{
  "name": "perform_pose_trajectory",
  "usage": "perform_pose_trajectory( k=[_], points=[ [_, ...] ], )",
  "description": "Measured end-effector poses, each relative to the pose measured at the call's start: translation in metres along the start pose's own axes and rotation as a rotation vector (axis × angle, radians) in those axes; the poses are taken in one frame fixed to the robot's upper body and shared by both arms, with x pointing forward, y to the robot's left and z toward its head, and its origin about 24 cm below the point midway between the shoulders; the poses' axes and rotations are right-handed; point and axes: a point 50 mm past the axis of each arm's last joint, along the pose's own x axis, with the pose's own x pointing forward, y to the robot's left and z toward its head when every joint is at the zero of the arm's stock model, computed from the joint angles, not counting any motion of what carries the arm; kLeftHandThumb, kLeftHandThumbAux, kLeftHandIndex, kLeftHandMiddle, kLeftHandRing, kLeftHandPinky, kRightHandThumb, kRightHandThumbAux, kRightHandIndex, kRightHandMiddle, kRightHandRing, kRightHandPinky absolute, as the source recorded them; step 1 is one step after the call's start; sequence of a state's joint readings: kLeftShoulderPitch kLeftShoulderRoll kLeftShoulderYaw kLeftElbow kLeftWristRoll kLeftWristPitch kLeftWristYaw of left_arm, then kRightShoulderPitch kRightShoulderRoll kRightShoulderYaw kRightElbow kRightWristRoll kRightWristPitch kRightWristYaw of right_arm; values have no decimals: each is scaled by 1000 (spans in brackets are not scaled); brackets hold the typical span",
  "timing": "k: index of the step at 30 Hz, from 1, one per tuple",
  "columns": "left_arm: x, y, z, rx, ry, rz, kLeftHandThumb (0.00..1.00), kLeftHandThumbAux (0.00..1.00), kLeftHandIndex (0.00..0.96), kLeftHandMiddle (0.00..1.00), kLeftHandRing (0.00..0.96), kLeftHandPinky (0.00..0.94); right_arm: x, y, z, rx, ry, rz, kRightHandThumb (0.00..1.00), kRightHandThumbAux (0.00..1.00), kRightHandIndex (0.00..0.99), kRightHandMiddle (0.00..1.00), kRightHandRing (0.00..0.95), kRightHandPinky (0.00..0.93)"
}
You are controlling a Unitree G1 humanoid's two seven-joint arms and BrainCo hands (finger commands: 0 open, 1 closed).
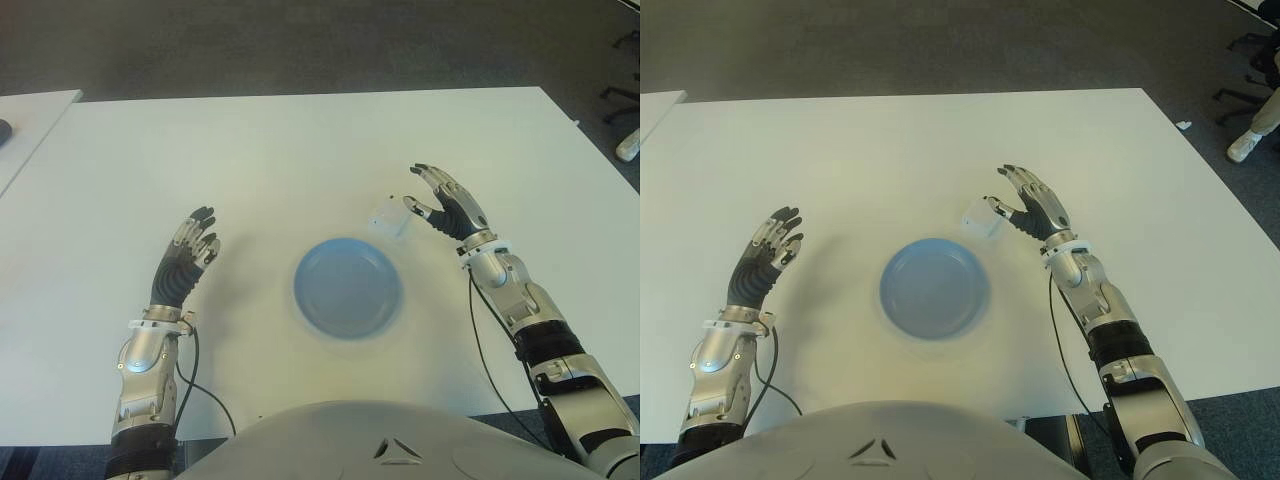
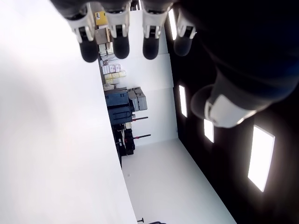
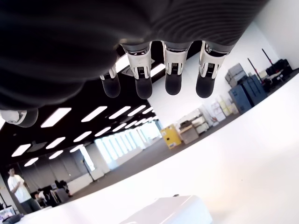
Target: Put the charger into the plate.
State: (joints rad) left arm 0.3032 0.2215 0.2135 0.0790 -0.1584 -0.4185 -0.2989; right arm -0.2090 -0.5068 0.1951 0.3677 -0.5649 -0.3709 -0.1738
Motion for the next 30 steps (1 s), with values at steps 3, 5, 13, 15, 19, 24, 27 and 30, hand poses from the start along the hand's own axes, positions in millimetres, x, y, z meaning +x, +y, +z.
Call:
perform_pose_trajectory(
  k=[3,5,13,15,19,24,27,30],
  points=[
    [0,0,0,0,1,0,396,594,65,83,85,130,-2,0,-1,-4,16,5,264,122,0,0,0,0],
    [0,0,0,0,1,0,396,594,65,83,85,130,-2,0,-2,-7,24,8,267,118,0,0,0,0],
    [-2,0,-1,0,5,1,396,594,65,83,85,130,-5,1,-6,-17,72,13,273,110,0,0,0,0],
    [-2,0,-1,0,6,1,396,594,65,83,85,130,-6,2,-8,-19,84,18,275,109,0,0,0,0],
    [-3,0,-1,1,9,1,396,594,65,83,85,130,-8,5,-13,-22,111,32,277,107,0,0,0,0],
    [-4,0,-1,1,12,2,396,594,65,83,85,130,-9,10,-20,-32,148,62,271,105,0,0,0,0],
    [-5,0,-1,2,11,2,396,594,65,83,85,130,-7,12,-23,-45,162,80,266,105,0,0,0,0],
    [-5,0,1,4,4,0,396,594,65,83,85,130,-5,15,-24,-58,168,97,263,110,0,0,0,0]
  ],
)
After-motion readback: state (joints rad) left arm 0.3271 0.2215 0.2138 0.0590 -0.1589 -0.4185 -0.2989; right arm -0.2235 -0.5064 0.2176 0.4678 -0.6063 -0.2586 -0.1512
